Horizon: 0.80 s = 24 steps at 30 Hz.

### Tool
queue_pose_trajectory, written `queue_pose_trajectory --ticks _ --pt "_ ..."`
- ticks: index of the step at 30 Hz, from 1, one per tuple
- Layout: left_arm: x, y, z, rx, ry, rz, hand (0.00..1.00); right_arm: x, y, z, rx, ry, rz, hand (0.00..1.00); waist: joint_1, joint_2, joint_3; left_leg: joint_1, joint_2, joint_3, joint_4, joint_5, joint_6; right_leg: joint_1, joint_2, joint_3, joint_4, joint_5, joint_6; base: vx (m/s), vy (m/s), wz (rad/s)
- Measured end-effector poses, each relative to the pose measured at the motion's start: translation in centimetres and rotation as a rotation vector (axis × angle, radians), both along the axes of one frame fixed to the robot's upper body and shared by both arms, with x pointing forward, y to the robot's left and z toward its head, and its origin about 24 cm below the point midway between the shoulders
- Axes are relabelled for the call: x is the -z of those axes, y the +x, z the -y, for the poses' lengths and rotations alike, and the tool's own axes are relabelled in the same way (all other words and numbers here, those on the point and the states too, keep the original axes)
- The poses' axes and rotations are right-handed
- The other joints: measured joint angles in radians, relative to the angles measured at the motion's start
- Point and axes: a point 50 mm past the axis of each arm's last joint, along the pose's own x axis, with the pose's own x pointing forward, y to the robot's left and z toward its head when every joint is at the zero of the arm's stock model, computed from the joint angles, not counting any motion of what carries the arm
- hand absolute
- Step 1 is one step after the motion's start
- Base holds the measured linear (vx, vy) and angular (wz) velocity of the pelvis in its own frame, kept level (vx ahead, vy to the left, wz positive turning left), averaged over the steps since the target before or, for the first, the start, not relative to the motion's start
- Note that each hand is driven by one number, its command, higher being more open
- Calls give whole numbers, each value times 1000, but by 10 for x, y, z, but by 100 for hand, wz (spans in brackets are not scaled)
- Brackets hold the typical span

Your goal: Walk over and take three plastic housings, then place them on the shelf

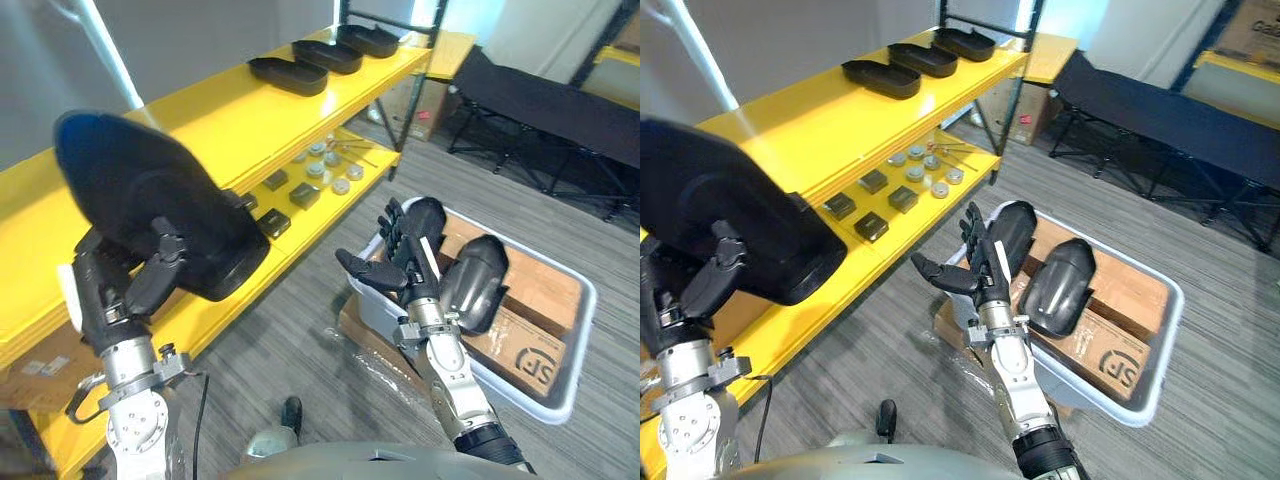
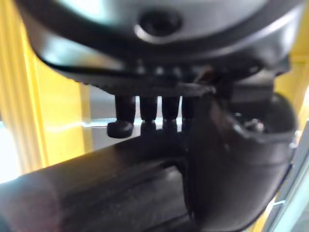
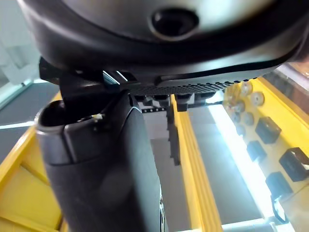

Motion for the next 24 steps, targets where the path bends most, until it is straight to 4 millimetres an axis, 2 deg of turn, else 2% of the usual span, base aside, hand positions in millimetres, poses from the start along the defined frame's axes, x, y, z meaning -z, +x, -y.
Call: queue_pose_trajectory --ticks 2,4,5,6,7,8,9,10,12,14,15,17,18,20,21,23,24 --pt "-1 2 3 38 10 8 0 2 -2 6 32 -1 -9 100 4 9 9 -5 -17 -40 0 3 3 -8 -35 12 83 -41 1 32 97 79" --pt "-4 6 6 128 31 12 0 8 -9 17 83 1 -36 100 -14 29 23 6 -37 -126 3 9 12 -44 -86 141 276 -83 -56 79 88 110" --pt "-5 8 8 156 40 18 0 10 -12 20 97 2 -45 100 -18 28 23 7 -43 -146 3 16 22 -60 -96 176 327 -91 -63 118 16 120" --pt "-8 12 12 209 51 35 0 12 -18 23 112 4 -52 100 -25 20 24 3 -59 -195 4 23 22 -78 -106 241 390 -138 -63 100 -51 96" --pt "-9 14 14 230 50 45 0 11 -20 24 112 6 -49 100 -29 15 24 -2 -70 -214 4 26 23 -78 -105 260 396 -154 -61 87 -86 109" --pt "-9 15 16 243 49 53 0 8 -20 22 96 6 -29 100 -35 -3 22 -11 -92 -230 4 38 19 -74 -113 262 383 -183 -64 58 -76 64" --pt "-8 16 17 246 48 47 0 3 -17 20 74 6 1 100 -29 -10 20 -27 -105 -226 7 62 7 -67 -113 258 352 -201 -45 49 -93 47" --pt "-7 18 18 254 45 44 0 0 -15 19 65 5 19 100 -31 -4 24 -41 -108 -218 19 68 5 -60 -108 254 333 -206 -36 9 -79 29" --pt "3 23 27 307 30 5 0 -6 -10 16 35 4 49 100 -29 24 48 -63 -97 -173 67 70 5 -20 -78 254 266 -207 -18 -45 -69 18" --pt "7 24 32 334 23 -14 0 -5 -11 13 4 -1 48 100 -32 28 49 -59 -82 -136 75 68 3 0 -63 254 237 -207 2 -94 -45 -5" --pt "7 25 35 355 25 -13 0 -7 -11 11 -29 -14 60 100 -35 33 54 -60 -64 -91 76 48 0 3 -54 256 230 -223 24 -165 -44 -10" --pt "8 25 37 368 24 -20 0 -9 -12 11 -53 -29 70 100 -38 45 65 -58 -45 -46 81 39 0 -3 -48 261 242 -230 17 -171 -17 -14" --pt "9 25 38 373 26 -25 0 -8 -13 12 -61 -41 68 100 -41 47 66 -54 -31 1 85 39 1 -6 -51 264 260 -248 8 -149 15 -4" --pt "10 24 38 374 25 -29 0 -8 -13 13 -62 -50 67 100 -44 42 69 -44 -28 54 88 24 -1 0 -69 259 267 -265 11 -94 29 8" --pt "10 23 38 373 25 -31 0 -10 -13 14 -55 -48 81 100 -38 34 72 -55 -24 90 120 3 13 6 -89 257 268 -267 15 -7 54 9" --pt "11 22 37 384 31 -37 0 -12 -13 14 -42 -39 101 100 -29 36 68 -87 -39 119 218 -31 45 15 -124 255 287 -280 35 44 89 12" --pt "11 22 37 397 38 -39 0 -13 -13 14 -22 -31 105 100 -19 29 67 -105 -62 127 272 -80 53 23 -151 254 293 -286 30 155 192 16"
